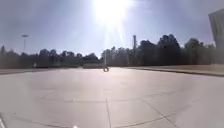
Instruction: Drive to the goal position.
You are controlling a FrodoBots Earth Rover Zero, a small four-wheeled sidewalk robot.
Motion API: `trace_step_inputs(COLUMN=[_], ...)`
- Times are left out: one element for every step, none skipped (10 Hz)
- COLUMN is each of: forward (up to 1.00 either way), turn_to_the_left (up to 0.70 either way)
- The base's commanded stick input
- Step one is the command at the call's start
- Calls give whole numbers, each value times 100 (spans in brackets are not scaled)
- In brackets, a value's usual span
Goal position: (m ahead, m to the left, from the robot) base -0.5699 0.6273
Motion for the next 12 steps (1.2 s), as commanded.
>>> trace_step_inputs(forward=[70, 70, 70, 70, 70, 70, 70, 70, 70, 70, 70, 70], turn_to_the_left=[-1, -1, -1, -1, -1, -1, -1, -1, -1, -1, -1, -1])
